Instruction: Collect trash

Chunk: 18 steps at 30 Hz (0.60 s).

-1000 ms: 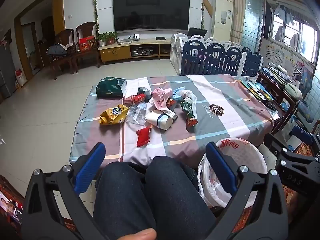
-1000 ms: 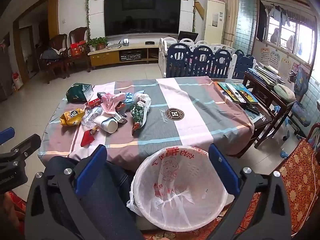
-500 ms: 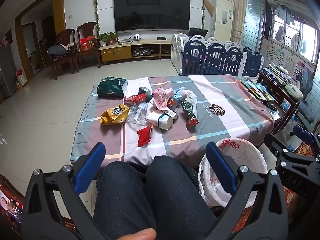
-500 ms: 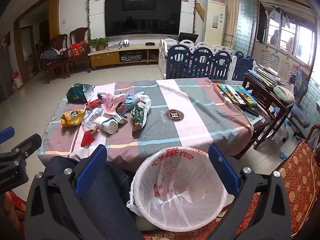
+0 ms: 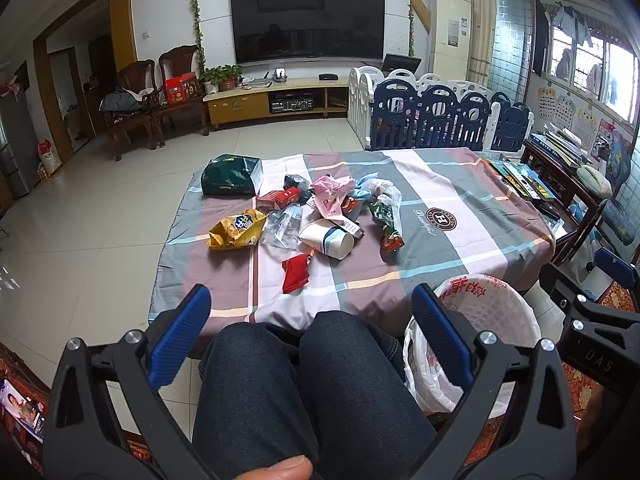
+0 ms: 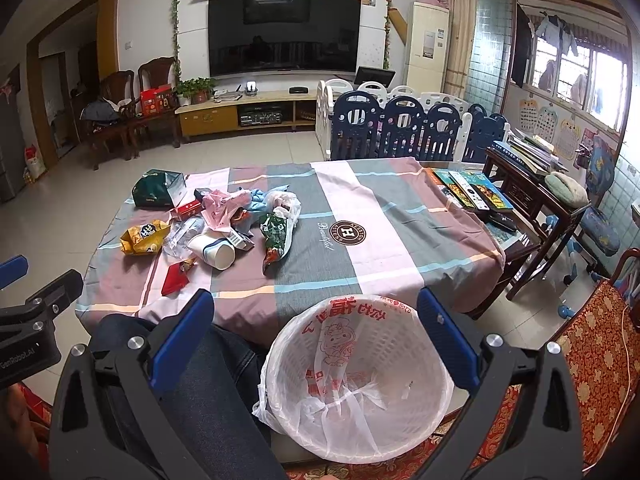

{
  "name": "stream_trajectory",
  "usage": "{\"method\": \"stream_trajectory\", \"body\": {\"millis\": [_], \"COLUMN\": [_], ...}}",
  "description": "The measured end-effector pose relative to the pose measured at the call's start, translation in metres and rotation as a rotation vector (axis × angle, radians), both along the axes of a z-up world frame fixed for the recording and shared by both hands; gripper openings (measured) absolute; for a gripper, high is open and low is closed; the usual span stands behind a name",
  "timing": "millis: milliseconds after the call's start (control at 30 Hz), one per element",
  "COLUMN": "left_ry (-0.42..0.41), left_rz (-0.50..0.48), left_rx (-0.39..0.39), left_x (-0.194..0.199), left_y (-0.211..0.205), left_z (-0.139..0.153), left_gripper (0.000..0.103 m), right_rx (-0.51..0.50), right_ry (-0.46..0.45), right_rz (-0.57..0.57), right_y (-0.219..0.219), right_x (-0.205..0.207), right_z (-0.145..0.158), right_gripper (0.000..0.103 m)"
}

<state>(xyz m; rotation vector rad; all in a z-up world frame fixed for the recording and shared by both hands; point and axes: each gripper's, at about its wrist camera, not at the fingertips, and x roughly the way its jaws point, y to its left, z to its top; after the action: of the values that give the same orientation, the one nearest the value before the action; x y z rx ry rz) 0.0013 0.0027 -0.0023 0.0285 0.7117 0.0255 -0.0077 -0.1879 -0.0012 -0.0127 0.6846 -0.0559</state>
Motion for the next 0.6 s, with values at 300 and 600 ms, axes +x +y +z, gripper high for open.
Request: {"method": "stream_trajectory", "body": {"millis": [300,600], "left_ry": [0.003,0.005], "left_rz": [0.002,0.0], "left_rx": [0.001,0.001], "left_x": [0.0006,0.001], "left_y": [0.0004,0.0002], "left_z": [-0.0038,-0.0035], "left_gripper": [0.1,0.1], "right_rx": [0.009,0.012], "right_ry": [0.005,0.008], "right_rz": [-0.004,-0.006], "right_y": [-0.0028,-0.0031], "right_x": [0.0005,0.0007], "right_z": [-0.0011,-0.0026], "right_gripper": [0.1,0.1]}}
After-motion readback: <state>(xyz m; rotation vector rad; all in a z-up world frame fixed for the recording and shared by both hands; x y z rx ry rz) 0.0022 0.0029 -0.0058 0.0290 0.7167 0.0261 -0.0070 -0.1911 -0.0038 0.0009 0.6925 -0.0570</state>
